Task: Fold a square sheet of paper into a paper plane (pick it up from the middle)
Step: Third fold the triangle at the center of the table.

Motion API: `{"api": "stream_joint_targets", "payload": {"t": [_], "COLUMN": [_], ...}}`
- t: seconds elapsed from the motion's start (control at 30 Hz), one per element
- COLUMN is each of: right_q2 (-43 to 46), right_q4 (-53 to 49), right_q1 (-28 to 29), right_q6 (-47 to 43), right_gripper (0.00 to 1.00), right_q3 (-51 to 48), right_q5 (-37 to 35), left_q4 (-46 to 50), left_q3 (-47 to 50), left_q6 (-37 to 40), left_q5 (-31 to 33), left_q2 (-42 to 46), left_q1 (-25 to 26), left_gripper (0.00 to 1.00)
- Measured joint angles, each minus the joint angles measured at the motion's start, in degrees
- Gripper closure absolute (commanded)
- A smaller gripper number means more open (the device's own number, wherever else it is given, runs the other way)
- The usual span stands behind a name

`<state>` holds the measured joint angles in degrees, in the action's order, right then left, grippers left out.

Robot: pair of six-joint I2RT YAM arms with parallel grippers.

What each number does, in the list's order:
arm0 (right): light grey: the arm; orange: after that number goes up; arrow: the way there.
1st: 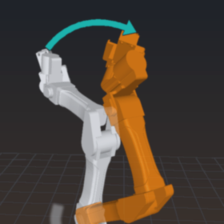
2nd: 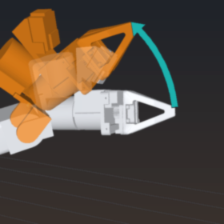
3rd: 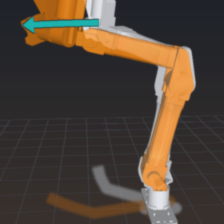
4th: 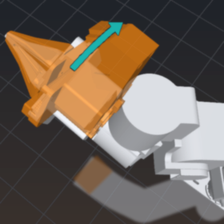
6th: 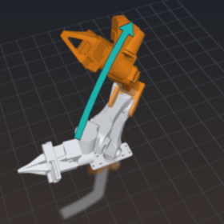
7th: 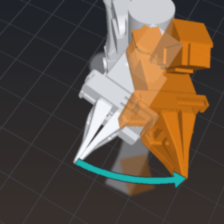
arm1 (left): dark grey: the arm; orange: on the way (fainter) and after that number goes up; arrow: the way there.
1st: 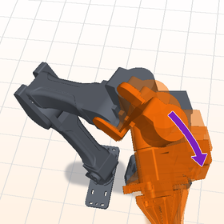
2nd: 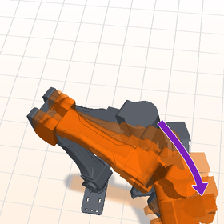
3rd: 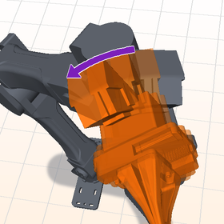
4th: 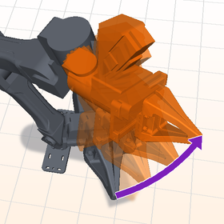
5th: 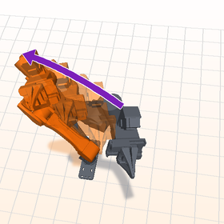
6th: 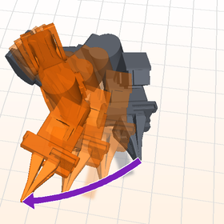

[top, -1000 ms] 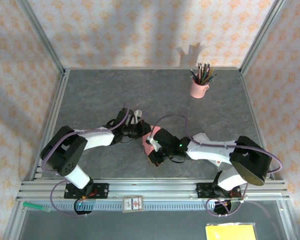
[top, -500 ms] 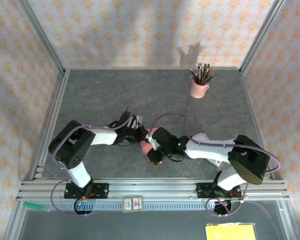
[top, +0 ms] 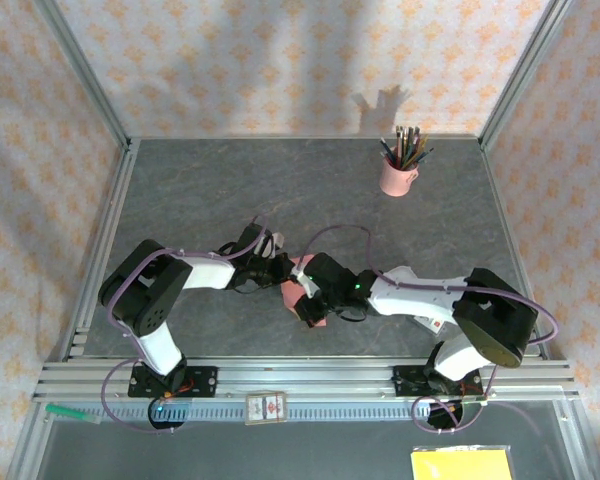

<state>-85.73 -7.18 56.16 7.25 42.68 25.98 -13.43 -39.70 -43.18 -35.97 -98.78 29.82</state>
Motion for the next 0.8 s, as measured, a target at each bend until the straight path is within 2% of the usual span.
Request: {"api": "stream_joint_targets", "payload": {"t": [0.53, 0.8], "right_q2": [-0.5, -2.6], "right_q4": [-0.1, -1.5], "right_q1": [-5.5, -6.5], "right_q6": [-0.8, -1.8], "right_gripper": [0.99, 1.00], "right_q3": [0.8, 2.1], "right_q5": [1.0, 0.4], "left_q4": [0.0, 0.0], "left_q3": [-0.7, -0.8], "left_q6": [2.4, 2.8], "left_q5": [0.0, 0.0], "left_q2": [-0.9, -0.9], "left_q1": [0.0, 0.0], "left_gripper": [0.89, 0.89]}}
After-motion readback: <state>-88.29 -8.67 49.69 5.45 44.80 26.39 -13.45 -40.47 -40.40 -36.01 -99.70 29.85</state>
